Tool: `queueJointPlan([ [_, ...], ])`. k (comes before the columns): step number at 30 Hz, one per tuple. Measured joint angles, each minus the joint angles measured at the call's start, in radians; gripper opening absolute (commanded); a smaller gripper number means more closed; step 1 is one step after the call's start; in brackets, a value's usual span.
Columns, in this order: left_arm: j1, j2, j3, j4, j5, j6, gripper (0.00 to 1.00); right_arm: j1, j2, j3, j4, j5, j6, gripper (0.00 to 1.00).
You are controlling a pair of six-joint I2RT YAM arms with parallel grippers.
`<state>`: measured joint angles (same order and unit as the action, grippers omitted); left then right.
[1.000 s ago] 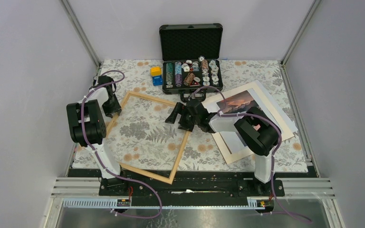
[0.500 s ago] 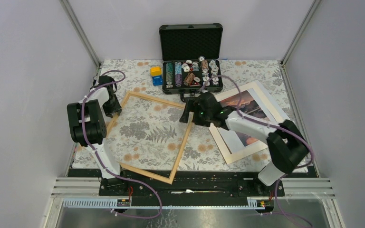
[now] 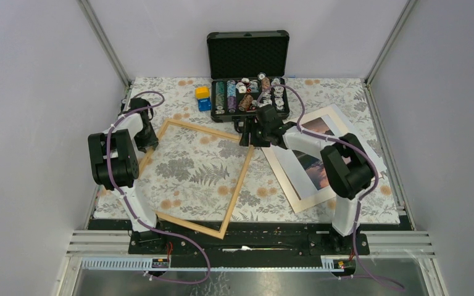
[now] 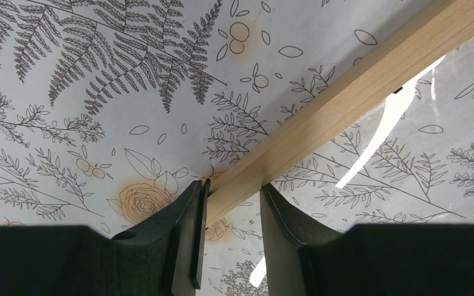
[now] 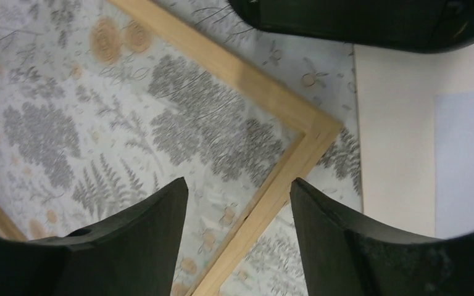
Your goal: Put the photo into the frame
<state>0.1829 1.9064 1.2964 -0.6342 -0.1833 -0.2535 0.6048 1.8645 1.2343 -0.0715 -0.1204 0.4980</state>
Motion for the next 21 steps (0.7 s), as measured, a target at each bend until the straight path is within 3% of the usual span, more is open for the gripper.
queueJointPlan([
  [8, -0.001, 0.000, 0.000, 0.000, 0.001, 0.001, 0.25, -0.041, 0.119, 0.053, 0.049, -0.043, -0.007, 0.53],
  [21, -0.001, 0.000, 0.000, 0.000, 0.002, 0.000, 0.25, -0.036, 0.125, 0.097, 0.010, -0.048, -0.032, 0.52],
])
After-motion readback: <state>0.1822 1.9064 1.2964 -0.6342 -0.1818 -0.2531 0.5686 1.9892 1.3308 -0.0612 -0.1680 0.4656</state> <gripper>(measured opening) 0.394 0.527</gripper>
